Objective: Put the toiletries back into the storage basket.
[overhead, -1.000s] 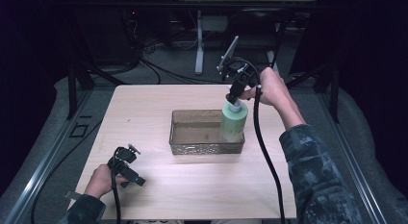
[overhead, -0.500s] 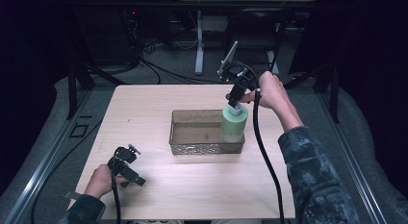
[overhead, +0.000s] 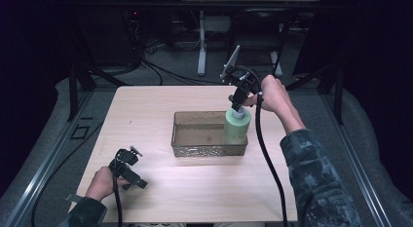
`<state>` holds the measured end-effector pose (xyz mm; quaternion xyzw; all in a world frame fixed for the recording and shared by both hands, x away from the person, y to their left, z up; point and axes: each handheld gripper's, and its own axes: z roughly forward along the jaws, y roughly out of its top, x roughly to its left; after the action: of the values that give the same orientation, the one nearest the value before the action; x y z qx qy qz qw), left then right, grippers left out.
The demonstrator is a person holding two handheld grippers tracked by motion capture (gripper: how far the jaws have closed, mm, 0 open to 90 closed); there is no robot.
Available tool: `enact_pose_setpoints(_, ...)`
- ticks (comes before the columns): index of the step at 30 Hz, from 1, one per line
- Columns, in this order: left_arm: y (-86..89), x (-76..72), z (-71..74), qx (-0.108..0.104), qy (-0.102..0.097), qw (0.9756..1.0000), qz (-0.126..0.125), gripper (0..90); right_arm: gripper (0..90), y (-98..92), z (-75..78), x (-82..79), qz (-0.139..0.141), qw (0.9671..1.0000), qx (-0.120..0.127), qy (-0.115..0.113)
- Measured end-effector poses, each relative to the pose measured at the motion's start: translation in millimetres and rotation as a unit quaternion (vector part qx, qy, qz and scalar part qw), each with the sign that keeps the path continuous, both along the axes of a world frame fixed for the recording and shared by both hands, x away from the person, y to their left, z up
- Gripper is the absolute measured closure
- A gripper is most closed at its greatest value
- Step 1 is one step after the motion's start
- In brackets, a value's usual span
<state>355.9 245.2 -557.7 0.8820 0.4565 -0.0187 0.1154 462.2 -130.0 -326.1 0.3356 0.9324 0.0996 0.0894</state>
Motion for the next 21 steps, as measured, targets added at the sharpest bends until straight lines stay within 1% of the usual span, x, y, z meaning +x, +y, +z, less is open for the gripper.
enact_pose_setpoints(1, 0.0, 0.0, 0.0, 0.0, 0.0, 1.0, 0.0, 0.1, 62.5, -0.4, -0.4, 0.1, -0.003, 1.0, 0.003, 0.0)
enact_pose_setpoints(5, 0.0, 0.0, -0.3, -0.001, 0.0, 1.0, 0.002, 0.1, 62.4, -1.1, -0.4, 0.5, -0.006, 1.0, 0.005, 0.0)
enact_pose_setpoints(8, -0.3, 0.0, -0.1, 0.002, 0.0, 1.0, -0.001, 0.1, 62.3, -2.7, -1.3, 1.7, -0.013, 0.9998, 0.013, -0.003)
enact_pose_setpoints(11, -0.2, -0.2, -0.2, 0.001, 0.001, 1.0, 0.001, 0.1, 62.2, -3.4, -2.4, 2.6, -0.018, 0.9996, 0.02, -0.006)
enact_pose_setpoints(16, -0.1, -0.1, -0.2, 0.001, 0.0, 1.0, 0.001, 0.1, 61.4, -3.3, -3.7, 2.8, -0.018, 0.9995, 0.022, -0.01)
enact_pose_setpoints(17, -0.1, -0.1, -0.2, 0.001, 0.0, 1.0, 0.001, 0.1, 60.6, -3.0, -4.2, 2.6, -0.02, 0.9995, 0.021, -0.009)
enact_pose_setpoints(18, 0.0, -0.1, -0.2, 0.0, 0.0, 1.0, 0.001, 0.1, 57.7, -3.1, -6.0, 2.9, -0.02, 0.9996, 0.018, -0.009)
enact_pose_setpoints(19, -0.1, -0.3, -0.3, -0.001, 0.0, 1.0, 0.003, 0.1, 55.5, -3.2, -7.8, 3.0, -0.027, 0.9995, 0.019, -0.005)
enact_pose_setpoints(21, -0.4, -0.1, 0.1, -0.002, -0.002, 1.0, 0.002, 0.1, 47.9, -4.6, -9.8, 2.8, -0.029, 0.999, 0.032, -0.008)
